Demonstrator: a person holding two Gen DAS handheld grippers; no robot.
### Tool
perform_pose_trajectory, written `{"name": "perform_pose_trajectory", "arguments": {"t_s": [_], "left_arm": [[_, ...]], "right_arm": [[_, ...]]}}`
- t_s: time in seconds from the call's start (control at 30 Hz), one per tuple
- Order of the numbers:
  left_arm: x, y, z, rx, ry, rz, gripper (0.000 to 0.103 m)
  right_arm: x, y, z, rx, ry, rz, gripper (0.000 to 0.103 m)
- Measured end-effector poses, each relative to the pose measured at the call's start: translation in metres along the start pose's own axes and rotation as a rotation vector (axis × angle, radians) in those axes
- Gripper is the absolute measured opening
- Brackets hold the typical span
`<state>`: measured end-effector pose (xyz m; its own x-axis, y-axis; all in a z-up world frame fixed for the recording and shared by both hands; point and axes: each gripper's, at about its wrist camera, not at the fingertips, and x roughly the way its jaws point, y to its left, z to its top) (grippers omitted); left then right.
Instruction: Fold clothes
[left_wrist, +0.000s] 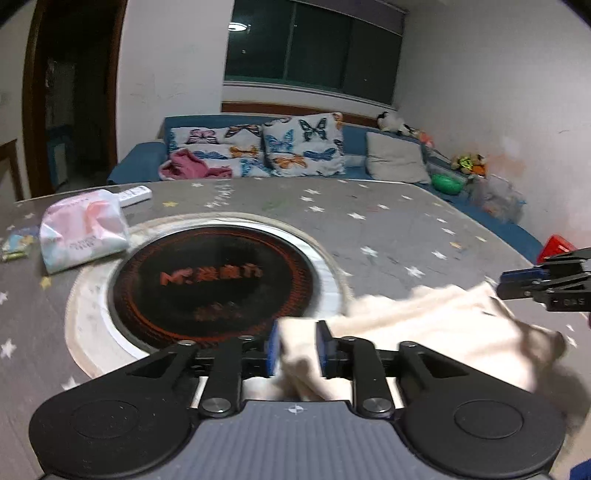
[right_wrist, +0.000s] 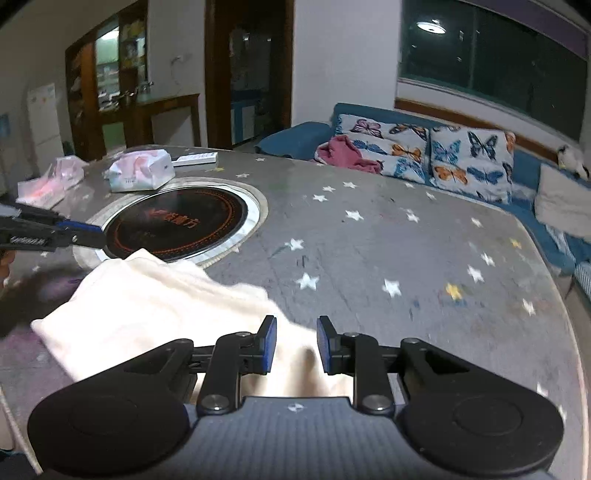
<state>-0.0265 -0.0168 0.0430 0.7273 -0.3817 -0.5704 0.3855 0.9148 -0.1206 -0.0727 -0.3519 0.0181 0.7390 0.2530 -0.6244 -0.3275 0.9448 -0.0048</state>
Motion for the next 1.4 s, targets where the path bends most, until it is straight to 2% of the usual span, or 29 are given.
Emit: {"name": "perform_pose_trajectory", "arguments": {"t_s": [0.1, 0.2, 0.23, 0.27, 0.37, 0.5, 0.53, 0.57, 0.6, 0.8, 0.87, 0.97, 1.07, 1.23, 1.33, 1.4], "left_arm": [[0.009, -0.006, -0.006, -0.008, 0.043, 0.002, 0.034], [0.019, -0.008, -0.009, -0.01, 0.064, 0.011, 0.029], [0.021, -0.009, -0.01, -0.005, 0.065, 0.018, 0.018], [0.023, -0.009, -0.011, 0.005, 0.063, 0.028, 0.011], [0.024, -0.012, -0.011, 0.034, 0.053, 0.054, 0.006], [0.024, -0.017, -0.011, 0.079, 0.038, 0.094, 0.005], [0.025, -0.018, -0.012, 0.086, 0.039, 0.1, 0.005], [0.026, -0.018, -0.013, 0.088, 0.043, 0.1, 0.005], [0.026, -0.018, -0.013, 0.088, 0.045, 0.099, 0.005], [0.027, -0.012, -0.009, 0.063, 0.057, 0.087, 0.01], [0.025, -0.011, -0.007, 0.06, 0.057, 0.089, 0.016], [0.018, -0.01, -0.001, 0.054, 0.039, 0.098, 0.016], [0.015, -0.017, 0.009, 0.062, 0.016, 0.057, 0.015], [0.034, -0.042, 0.021, 0.084, 0.042, -0.05, 0.015], [0.055, -0.051, 0.024, 0.085, 0.074, -0.064, 0.015], [0.066, -0.052, 0.025, 0.081, 0.087, -0.058, 0.015]], "right_arm": [[0.003, -0.003, -0.004, 0.028, 0.008, -0.006, 0.023], [0.006, -0.006, -0.008, 0.056, 0.016, -0.012, 0.023], [0.007, -0.007, -0.01, 0.065, 0.019, -0.014, 0.023], [0.008, -0.008, -0.011, 0.074, 0.021, -0.016, 0.023], [0.011, -0.011, -0.016, 0.102, 0.029, -0.022, 0.023], [0.015, -0.015, -0.021, 0.139, 0.04, -0.03, 0.022], [0.016, -0.016, -0.023, 0.148, 0.043, -0.032, 0.017], [0.015, -0.014, -0.022, 0.138, 0.04, -0.045, 0.006], [0.014, -0.012, -0.022, 0.124, 0.036, -0.059, 0.004], [0.014, -0.006, -0.015, 0.054, 0.033, -0.123, 0.003], [0.014, -0.006, -0.012, 0.045, 0.033, -0.129, 0.005], [0.012, -0.005, -0.008, 0.032, 0.034, -0.136, 0.006], [0.005, 0.001, 0.005, 0.042, 0.008, -0.085, 0.009], [0.02, 0.025, 0.02, 0.003, 0.015, 0.018, 0.009], [0.037, 0.038, 0.025, -0.017, 0.034, 0.053, 0.009], [0.048, 0.04, 0.023, -0.019, 0.046, 0.045, 0.009]]}}
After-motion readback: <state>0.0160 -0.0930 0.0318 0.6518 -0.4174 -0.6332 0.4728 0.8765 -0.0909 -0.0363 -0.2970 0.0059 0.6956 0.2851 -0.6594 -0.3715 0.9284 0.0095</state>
